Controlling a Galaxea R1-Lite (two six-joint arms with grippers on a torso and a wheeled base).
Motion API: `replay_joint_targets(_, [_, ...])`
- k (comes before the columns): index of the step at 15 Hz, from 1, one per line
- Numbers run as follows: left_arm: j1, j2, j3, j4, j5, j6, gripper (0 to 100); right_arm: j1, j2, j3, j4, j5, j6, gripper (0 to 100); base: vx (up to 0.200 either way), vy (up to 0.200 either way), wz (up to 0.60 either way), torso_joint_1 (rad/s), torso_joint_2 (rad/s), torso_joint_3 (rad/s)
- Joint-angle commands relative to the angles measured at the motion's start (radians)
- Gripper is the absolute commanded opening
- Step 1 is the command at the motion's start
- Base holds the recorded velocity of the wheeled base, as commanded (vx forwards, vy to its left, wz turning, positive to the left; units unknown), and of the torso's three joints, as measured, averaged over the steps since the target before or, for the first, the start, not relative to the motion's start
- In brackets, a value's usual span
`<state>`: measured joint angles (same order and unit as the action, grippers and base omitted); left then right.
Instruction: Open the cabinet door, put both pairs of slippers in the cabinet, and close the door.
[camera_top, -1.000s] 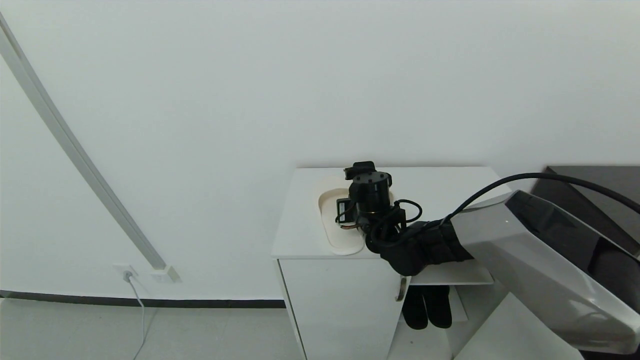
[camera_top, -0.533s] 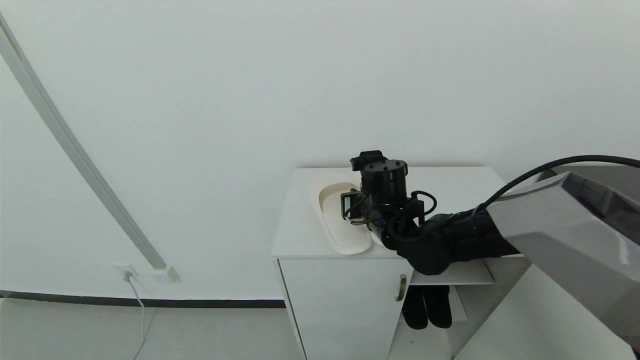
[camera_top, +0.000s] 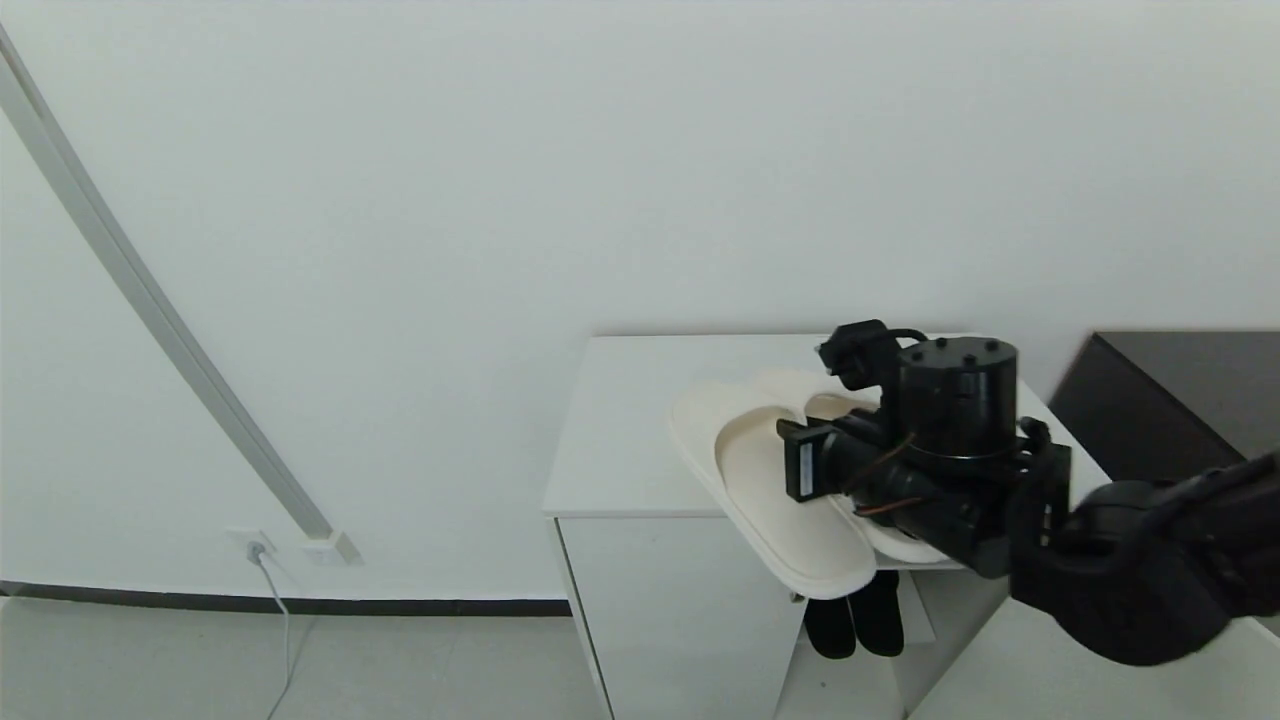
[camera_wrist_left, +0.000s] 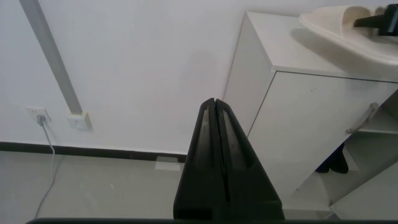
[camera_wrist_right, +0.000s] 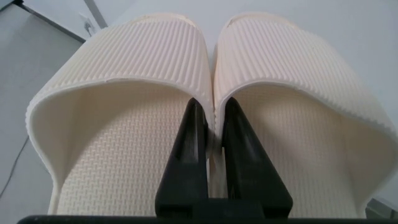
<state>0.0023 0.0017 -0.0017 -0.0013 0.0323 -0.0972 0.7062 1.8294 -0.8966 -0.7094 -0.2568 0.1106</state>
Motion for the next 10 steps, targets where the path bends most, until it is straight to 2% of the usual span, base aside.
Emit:
replay_joint_targets(1, [0.001, 0.0, 0.0, 0.0, 0.0, 0.001, 0, -0.002, -0.214, 0.168, -0.004, 0.083, -0.016, 0, 0.0, 0.0, 0.0, 0.0, 0.0, 0.0])
replay_joint_targets(3, [0.001, 0.0, 0.0, 0.0, 0.001, -0.001, 0, 0.003, -0.26, 0.223, -0.004, 0.103, -0.086, 0, 0.0, 0.0, 0.0, 0.0, 0.0, 0.0])
replay_joint_targets(7, [0.001, 0.0, 0.0, 0.0, 0.001, -0.004, 0, 0.052, -0.242, 0.243, -0.009, 0.099, -0.085, 0, 0.0, 0.0, 0.0, 0.0, 0.0, 0.0])
replay_joint_targets(10, [0.001, 0.0, 0.0, 0.0, 0.001, -0.006, 0, 0.055, -0.239, 0.251, -0.01, 0.099, -0.083, 0, 0.0, 0.0, 0.0, 0.0, 0.0, 0.0])
